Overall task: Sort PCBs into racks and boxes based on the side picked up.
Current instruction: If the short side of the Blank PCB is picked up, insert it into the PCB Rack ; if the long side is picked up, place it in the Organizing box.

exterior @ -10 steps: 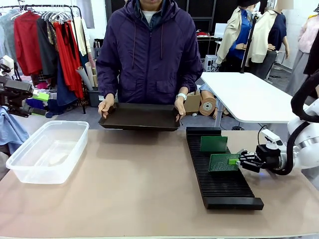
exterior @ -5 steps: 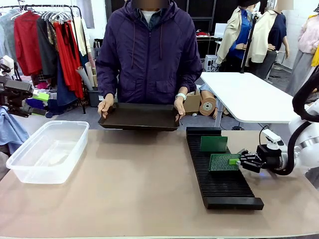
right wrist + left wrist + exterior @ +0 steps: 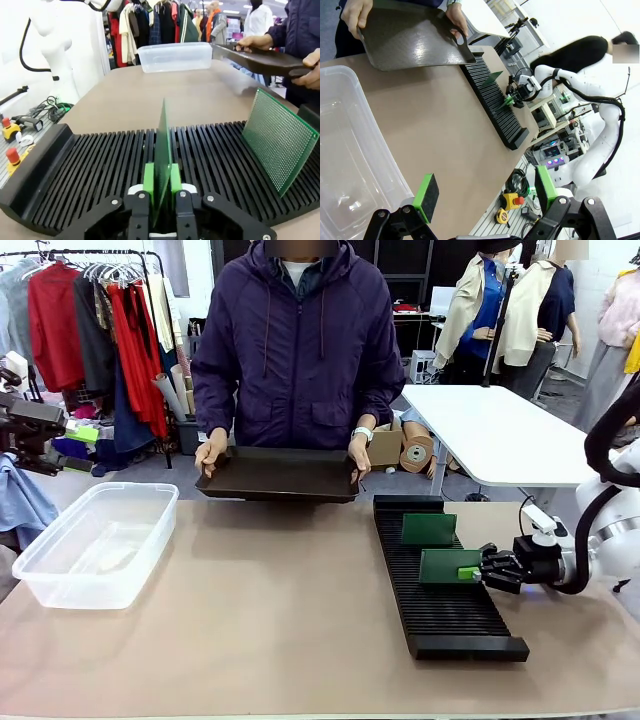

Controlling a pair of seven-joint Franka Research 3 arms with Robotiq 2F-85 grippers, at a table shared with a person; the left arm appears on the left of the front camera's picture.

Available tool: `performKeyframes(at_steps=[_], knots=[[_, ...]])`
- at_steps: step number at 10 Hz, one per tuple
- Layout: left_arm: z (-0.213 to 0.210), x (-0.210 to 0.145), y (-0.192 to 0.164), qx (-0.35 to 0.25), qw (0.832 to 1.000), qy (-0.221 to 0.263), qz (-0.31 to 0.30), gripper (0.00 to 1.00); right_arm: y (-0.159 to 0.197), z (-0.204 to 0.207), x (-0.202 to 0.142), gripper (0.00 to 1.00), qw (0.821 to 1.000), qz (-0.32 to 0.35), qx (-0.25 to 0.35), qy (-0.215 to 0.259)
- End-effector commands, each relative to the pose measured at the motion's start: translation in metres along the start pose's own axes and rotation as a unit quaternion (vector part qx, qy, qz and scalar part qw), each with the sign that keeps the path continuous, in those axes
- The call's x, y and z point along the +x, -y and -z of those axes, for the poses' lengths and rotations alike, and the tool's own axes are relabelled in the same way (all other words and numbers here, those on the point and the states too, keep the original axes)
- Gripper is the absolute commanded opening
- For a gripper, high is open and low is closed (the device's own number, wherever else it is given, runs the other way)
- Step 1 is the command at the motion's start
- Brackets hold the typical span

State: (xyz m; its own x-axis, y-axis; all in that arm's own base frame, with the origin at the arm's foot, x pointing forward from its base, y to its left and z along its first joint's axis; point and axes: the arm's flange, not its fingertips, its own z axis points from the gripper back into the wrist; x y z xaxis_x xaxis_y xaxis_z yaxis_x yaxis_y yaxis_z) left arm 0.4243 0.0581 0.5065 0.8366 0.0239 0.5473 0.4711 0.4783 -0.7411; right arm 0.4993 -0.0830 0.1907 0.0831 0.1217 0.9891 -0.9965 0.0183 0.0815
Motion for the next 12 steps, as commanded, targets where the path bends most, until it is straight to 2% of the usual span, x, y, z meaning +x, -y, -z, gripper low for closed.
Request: performKeyframes(at_steps=[1, 3, 6, 7, 12], knots=[[-0.001, 0.000, 0.002, -0.004, 1.000, 0.000, 0.001, 1.00, -0.007, 0.009, 0.001, 0.26, 1.000, -0.023, -0.003, -0.017], [-0.001, 0.000, 0.002, -0.004, 1.000, 0.000, 0.001, 1.00, -0.007, 0.008, 0.005, 0.36, 1.000, -0.024, -0.003, -0.001], [-0.001, 0.000, 0.002, -0.004, 1.000, 0.000, 0.001, 1.00, -0.009, 0.003, 0.022, 0.94, 0.999, -0.039, -0.019, 0.013], [-0.001, 0.000, 0.002, -0.004, 1.000, 0.000, 0.001, 1.00, -0.008, 0.003, 0.023, 1.00, 0.999, -0.033, -0.019, 0.012], [-0.001, 0.000, 0.002, -0.004, 1.000, 0.000, 0.001, 1.00, 0.001, -0.001, 0.020, 1.00, 1.000, -0.026, -0.007, 0.005]])
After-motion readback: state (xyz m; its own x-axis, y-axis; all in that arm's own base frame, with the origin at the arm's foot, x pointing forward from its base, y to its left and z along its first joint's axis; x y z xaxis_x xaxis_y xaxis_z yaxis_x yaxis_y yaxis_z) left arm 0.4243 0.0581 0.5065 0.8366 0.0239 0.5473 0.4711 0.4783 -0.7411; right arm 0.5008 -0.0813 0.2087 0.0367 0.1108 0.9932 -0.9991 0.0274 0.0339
